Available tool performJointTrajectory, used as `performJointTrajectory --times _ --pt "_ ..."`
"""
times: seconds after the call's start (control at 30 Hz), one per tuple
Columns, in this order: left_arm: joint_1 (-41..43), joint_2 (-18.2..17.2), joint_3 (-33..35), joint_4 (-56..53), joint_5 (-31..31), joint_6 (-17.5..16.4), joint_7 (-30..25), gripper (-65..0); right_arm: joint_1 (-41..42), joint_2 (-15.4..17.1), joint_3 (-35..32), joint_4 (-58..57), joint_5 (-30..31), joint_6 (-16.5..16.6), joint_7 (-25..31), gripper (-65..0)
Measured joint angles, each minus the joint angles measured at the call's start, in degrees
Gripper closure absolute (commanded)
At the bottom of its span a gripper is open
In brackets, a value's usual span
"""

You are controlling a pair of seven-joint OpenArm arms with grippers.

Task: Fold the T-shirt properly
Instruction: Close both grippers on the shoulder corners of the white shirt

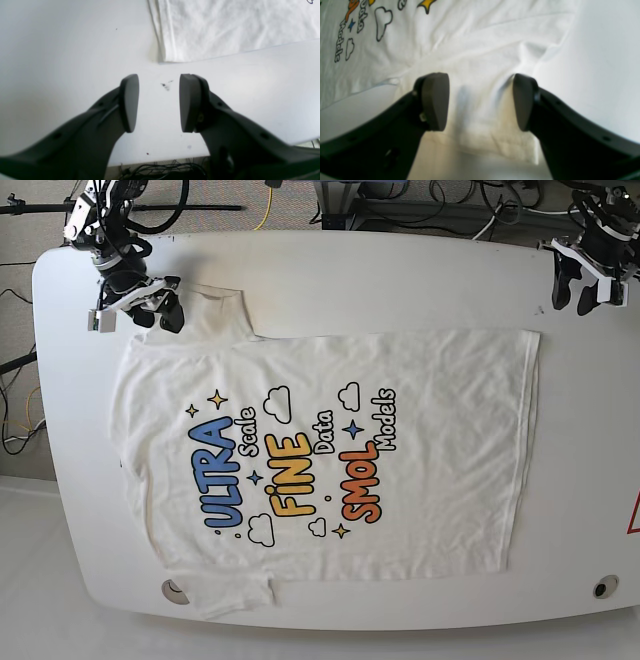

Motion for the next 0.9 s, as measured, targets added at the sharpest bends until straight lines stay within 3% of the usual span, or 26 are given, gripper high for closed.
performJointTrajectory --times 0.73,0.8,0.9 --pt "-0.50 0.02 0.61 -0.48 -0.02 0.22 0.26 -25.3 0.04 -0.11 -0.13 -0.48 -0.09 0.20 0.87 -38.0" --pt "-0.68 0.00 0.68 -0.76 -0.04 0.22 0.22 -25.4 0.04 -0.11 -0.15 -0.48 -0.09 0.17 0.92 -37.2" --pt "-1.49 0.00 0.68 -1.99 -1.03 0.24 0.72 -25.1 0.15 -0.11 -0.13 -0.50 -0.70 0.13 0.94 -30.8"
